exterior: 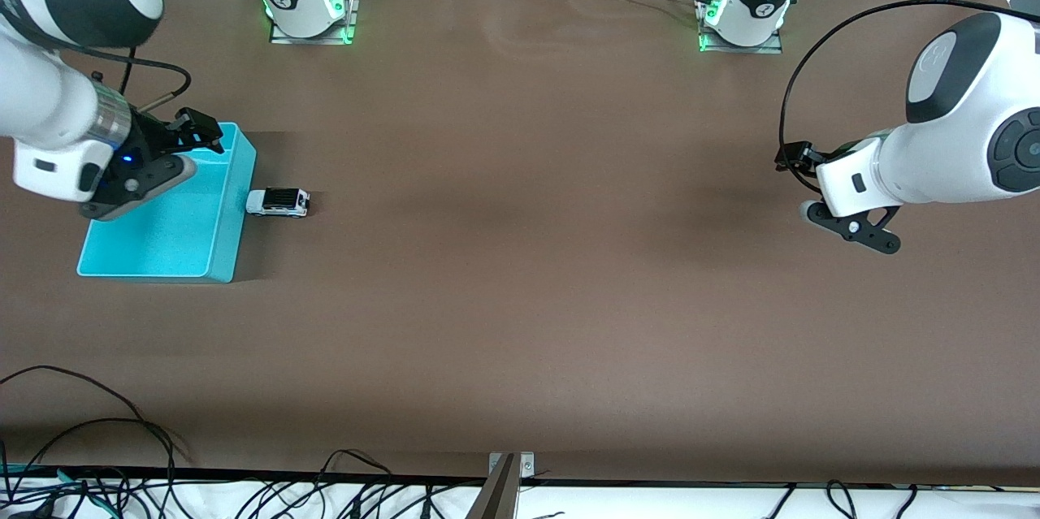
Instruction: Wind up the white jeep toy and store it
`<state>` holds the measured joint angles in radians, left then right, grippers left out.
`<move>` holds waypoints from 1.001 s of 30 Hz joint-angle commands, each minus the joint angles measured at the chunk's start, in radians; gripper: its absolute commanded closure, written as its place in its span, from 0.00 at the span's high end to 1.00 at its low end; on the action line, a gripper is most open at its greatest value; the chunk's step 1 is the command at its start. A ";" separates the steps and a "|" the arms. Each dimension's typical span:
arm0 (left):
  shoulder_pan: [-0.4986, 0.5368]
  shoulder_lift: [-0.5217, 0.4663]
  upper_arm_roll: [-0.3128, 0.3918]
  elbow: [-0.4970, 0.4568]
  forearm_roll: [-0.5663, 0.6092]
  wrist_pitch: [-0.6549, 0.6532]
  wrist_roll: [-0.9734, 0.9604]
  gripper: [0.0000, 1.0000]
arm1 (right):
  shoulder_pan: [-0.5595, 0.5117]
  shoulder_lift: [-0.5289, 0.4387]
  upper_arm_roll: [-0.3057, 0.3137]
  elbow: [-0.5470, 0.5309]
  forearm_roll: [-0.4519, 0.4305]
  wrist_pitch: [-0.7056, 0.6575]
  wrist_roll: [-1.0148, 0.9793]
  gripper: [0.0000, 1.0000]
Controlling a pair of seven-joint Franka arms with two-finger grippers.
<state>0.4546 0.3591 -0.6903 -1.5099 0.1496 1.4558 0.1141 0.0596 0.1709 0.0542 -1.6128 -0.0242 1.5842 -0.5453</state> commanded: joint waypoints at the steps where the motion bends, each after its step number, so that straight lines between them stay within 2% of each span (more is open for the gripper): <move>1: -0.128 -0.074 0.178 -0.016 -0.001 0.040 0.004 1.00 | -0.003 0.025 0.003 -0.025 -0.010 0.008 -0.168 1.00; 5: -0.171 -0.106 0.261 -0.022 -0.013 0.078 0.006 1.00 | -0.003 0.035 0.003 -0.059 -0.010 0.029 -0.226 1.00; 9: -0.214 -0.153 0.359 -0.041 -0.100 0.118 0.006 1.00 | -0.004 0.032 0.001 -0.133 -0.010 0.104 -0.295 1.00; 14: -0.345 -0.210 0.523 -0.070 -0.139 0.163 0.007 1.00 | -0.007 0.021 -0.008 -0.235 -0.008 0.204 -0.379 1.00; 17: -0.367 -0.261 0.548 -0.105 -0.136 0.199 0.018 1.00 | -0.009 0.019 -0.013 -0.283 0.000 0.236 -0.442 1.00; 23: -0.364 -0.327 0.560 -0.191 -0.131 0.296 0.147 1.00 | -0.014 0.019 -0.065 -0.392 0.047 0.371 -0.642 1.00; 27: -0.372 -0.345 0.577 -0.207 -0.134 0.305 0.141 1.00 | -0.014 0.029 -0.080 -0.458 0.076 0.465 -0.771 1.00; 30: -0.373 -0.370 0.581 -0.239 -0.136 0.307 0.139 1.00 | -0.014 0.036 -0.080 -0.502 0.078 0.523 -0.794 1.00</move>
<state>0.0982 0.0562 -0.1373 -1.6631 0.0329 1.7302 0.2213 0.0480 0.2236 -0.0245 -2.0208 0.0239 2.0094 -1.2499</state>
